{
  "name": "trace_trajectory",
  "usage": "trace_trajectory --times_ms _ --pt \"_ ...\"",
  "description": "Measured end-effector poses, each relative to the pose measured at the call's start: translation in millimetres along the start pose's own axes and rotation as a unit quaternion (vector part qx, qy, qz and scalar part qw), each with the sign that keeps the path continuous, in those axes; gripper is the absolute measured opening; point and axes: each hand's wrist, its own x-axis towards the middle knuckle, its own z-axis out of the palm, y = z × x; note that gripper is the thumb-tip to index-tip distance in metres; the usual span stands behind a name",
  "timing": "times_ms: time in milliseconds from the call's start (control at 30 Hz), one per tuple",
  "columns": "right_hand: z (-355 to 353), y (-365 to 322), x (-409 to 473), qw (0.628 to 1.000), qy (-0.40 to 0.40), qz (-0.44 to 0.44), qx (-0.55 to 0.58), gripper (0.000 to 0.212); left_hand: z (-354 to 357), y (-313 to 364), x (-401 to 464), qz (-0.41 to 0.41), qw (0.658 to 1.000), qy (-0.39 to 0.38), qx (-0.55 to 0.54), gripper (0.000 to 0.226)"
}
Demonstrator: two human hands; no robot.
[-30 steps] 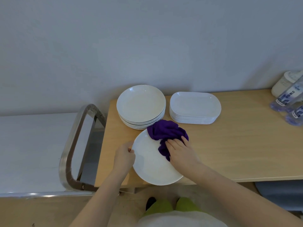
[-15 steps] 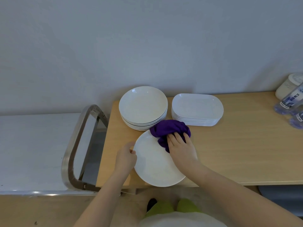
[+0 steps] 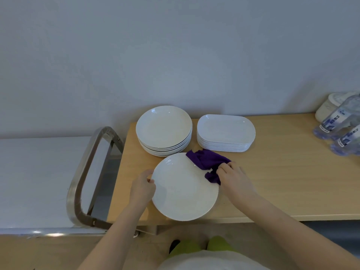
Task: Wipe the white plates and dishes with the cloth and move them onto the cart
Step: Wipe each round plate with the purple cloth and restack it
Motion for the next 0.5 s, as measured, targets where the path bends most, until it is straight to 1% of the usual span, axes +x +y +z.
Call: trace_trajectory --times_ms 133,233,300,367,433,500 --pt "-1.5 25.6 3.1 0.997 0.026 0.071 -0.008 0.026 2.9 1.0 -2.5 0.006 0.999 0.015 0.028 0.038" --pt "2.0 38.4 4.2 0.992 0.027 0.122 -0.017 0.022 4.6 6.6 -6.7 0.016 0.997 0.028 0.07 0.037" --pt "6.4 41.6 4.2 0.99 0.02 0.14 -0.015 0.021 5.0 12.4 -11.2 0.028 0.994 0.035 0.099 0.036" --pt "12.6 40.2 3.6 0.99 0.012 0.144 -0.008 0.02 6.8 16.6 -15.1 0.059 0.987 0.062 0.139 0.037" --pt "20.1 34.6 1.7 0.99 0.002 0.143 0.006 0.022 10.6 18.0 -18.5 0.118 0.966 0.1 0.206 0.042" --pt "27.7 28.0 -0.8 0.991 -0.016 0.134 0.017 0.025 16.0 18.4 -20.7 0.169 0.947 0.096 0.255 0.05"
